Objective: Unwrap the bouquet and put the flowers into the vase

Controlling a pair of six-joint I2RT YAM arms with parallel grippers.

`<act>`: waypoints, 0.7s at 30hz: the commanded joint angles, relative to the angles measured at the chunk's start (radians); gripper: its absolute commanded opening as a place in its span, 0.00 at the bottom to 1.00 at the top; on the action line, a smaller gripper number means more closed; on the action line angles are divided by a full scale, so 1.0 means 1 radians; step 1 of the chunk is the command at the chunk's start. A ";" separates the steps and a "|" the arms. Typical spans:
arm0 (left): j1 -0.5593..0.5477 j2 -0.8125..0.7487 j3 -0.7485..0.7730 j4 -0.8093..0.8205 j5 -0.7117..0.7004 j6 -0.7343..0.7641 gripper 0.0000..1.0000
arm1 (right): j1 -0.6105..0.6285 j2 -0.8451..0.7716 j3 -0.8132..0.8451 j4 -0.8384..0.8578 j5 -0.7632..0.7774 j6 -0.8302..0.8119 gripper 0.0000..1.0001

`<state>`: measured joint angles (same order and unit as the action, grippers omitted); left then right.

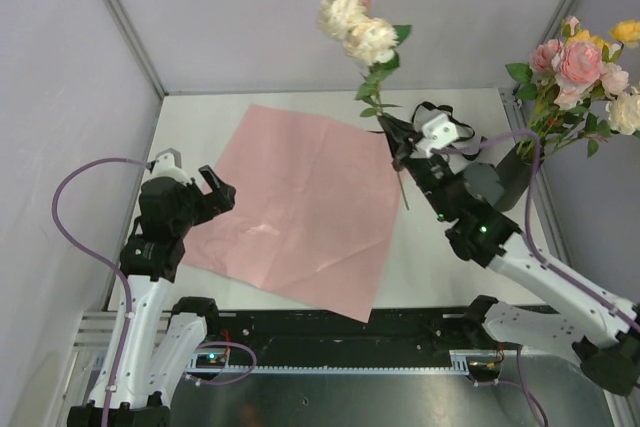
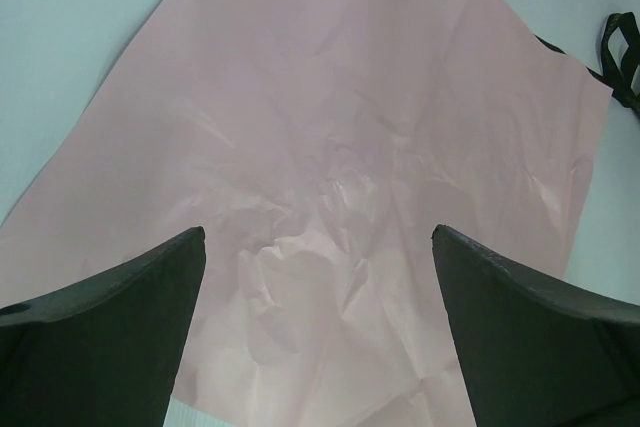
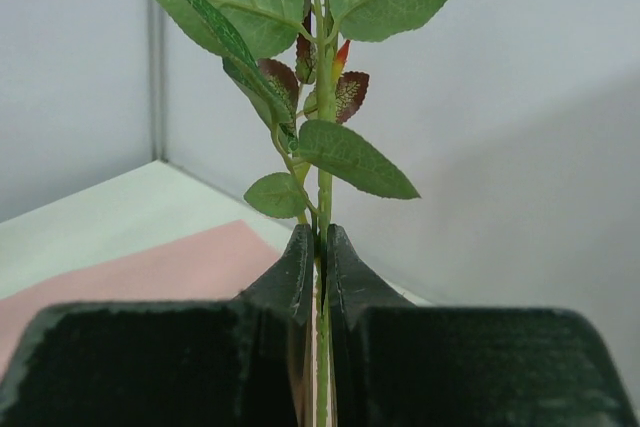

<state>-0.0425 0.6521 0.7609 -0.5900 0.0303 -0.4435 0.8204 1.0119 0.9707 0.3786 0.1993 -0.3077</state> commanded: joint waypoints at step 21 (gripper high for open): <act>0.009 0.005 0.034 0.011 0.004 0.007 0.99 | -0.714 -0.511 -0.213 0.193 -0.027 -0.056 0.00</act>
<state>-0.0425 0.6609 0.7609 -0.5907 0.0319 -0.4438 0.2787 0.4721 0.7647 0.5022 0.3012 -0.4824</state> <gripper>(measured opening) 0.994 0.043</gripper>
